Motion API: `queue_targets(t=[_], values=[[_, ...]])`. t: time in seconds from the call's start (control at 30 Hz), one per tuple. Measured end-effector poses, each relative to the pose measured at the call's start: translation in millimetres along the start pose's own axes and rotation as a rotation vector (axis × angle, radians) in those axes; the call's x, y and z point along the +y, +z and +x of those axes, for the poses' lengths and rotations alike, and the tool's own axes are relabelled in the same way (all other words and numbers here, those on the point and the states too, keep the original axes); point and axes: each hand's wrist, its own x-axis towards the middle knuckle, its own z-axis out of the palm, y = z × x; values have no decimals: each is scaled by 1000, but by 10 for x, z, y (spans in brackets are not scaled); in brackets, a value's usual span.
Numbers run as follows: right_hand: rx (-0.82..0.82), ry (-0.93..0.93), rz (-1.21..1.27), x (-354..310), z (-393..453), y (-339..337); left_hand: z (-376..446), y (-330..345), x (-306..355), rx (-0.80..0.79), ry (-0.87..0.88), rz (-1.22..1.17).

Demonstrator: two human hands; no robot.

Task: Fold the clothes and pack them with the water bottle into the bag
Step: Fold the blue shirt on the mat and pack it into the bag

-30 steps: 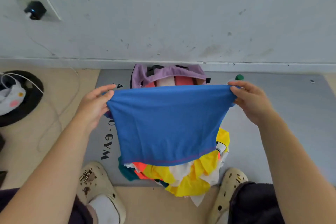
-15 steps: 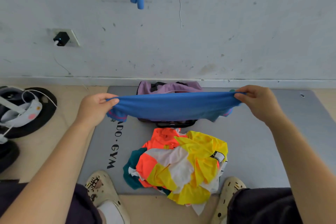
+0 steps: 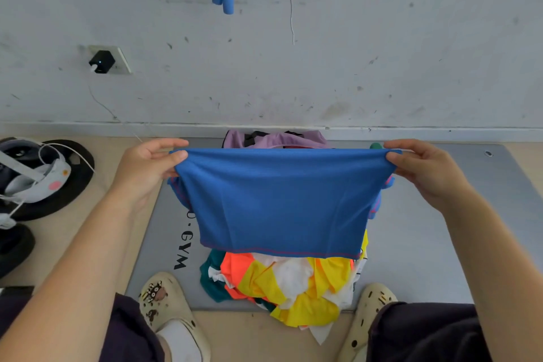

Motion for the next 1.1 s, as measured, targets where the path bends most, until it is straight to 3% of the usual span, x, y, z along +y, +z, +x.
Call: queue_targets(t=[0.17,0.33,0.63,0.73,0.93,1.1], values=[[80,-2,-266,24,16,0,3,33,-94,-16,-28,142],[92,-1,-402,25,19,-20,25,14,-149,-139,-65,196],[6,-37,-733,16,25,-49,93,2,-258,-55,-49,385],[12,-9,-652,-23,-14,-88,84,-61,-216,-59,-42,399],[67,30,-154,-65,-12,110,67,75,-117,9,-51,-7],[242,-9,-8,81,61,342,113,288,-142,95,-62,-125]])
